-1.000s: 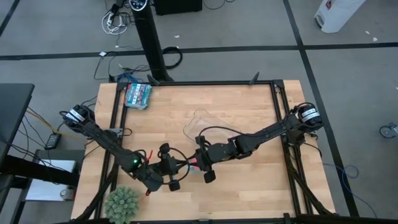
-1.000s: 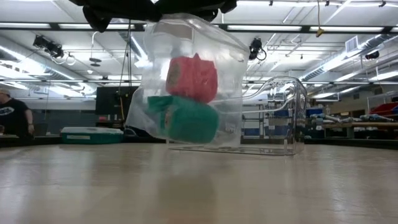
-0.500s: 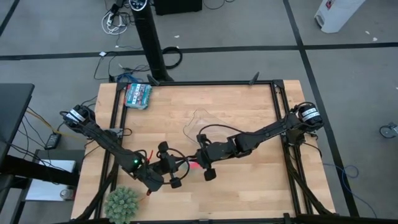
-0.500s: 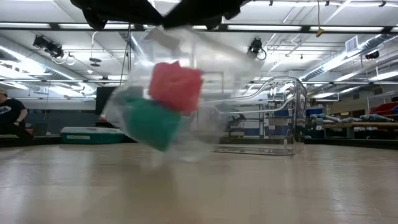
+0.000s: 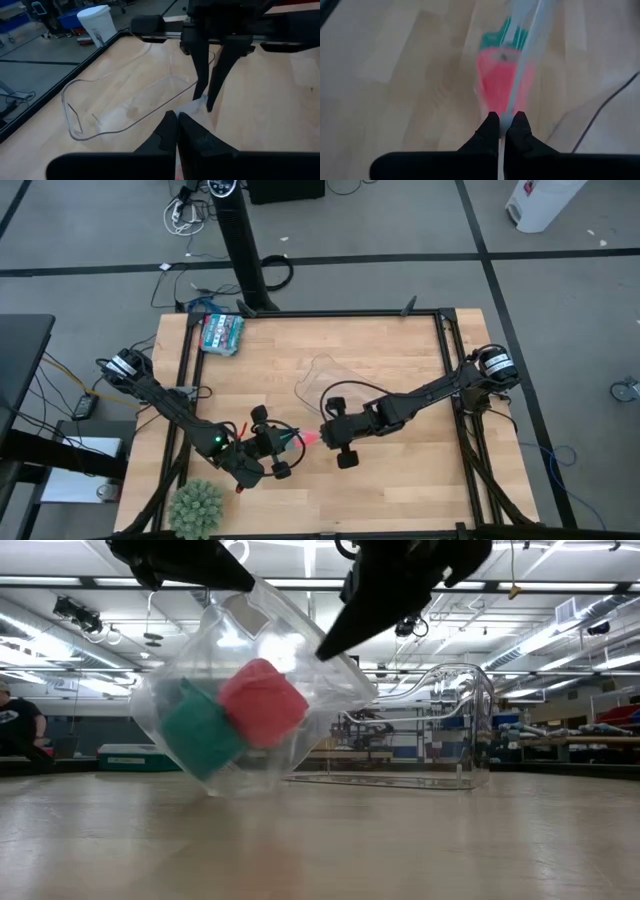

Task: Roll bandage
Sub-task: Close the transparent zip bag, then put the transparent zip bag into the bin

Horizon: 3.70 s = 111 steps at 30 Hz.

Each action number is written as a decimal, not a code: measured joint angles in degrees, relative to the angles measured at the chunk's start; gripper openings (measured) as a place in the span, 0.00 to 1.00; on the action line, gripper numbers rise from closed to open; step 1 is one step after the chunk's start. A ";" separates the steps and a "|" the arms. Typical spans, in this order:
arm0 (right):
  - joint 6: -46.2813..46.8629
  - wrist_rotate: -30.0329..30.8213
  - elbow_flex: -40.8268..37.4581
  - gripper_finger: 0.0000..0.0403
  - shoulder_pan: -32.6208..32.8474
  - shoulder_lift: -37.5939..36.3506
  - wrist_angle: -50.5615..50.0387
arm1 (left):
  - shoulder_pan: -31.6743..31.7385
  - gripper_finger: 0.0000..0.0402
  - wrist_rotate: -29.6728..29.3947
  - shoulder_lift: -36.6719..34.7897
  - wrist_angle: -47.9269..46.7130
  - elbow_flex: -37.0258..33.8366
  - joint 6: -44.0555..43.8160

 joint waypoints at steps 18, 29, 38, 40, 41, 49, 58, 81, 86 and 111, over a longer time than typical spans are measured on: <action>2.93 -1.88 -0.02 0.00 0.00 0.00 -7.58 | 0.04 0.02 1.91 -0.07 -1.62 0.02 -4.08; 2.23 -2.01 -0.07 0.09 0.38 0.00 -8.59 | 0.04 0.02 1.84 -0.11 -1.02 0.02 -4.33; 0.68 -0.62 -0.10 0.28 0.73 -1.38 -5.34 | 0.04 0.02 3.25 -0.11 0.68 0.02 -4.63; 0.02 2.91 -0.11 0.31 1.60 -3.46 -4.65 | 0.07 0.02 3.26 -0.11 0.82 0.02 -4.66; -0.06 4.98 -0.11 0.32 2.20 -4.54 -4.18 | 0.12 0.02 3.27 -0.11 0.86 0.02 -4.66; 0.84 12.32 -0.09 0.36 6.49 -10.49 -3.85 | 2.72 0.02 7.29 -0.11 1.44 0.02 -4.68; 11.05 21.59 -0.09 0.38 9.33 -11.72 -20.88 | 4.17 0.02 8.41 -0.11 1.38 0.02 -4.42; 29.53 38.05 -0.07 0.38 21.48 -12.39 -28.87 | 24.50 0.02 23.62 -0.07 9.46 8.23 13.66; 34.23 39.21 -0.07 0.38 21.38 -12.39 -29.31 | 32.05 0.02 34.58 -0.07 8.04 8.24 13.55; 36.50 41.72 -0.07 0.38 19.85 -12.37 -30.88 | 46.75 0.02 54.79 11.17 13.81 8.37 13.33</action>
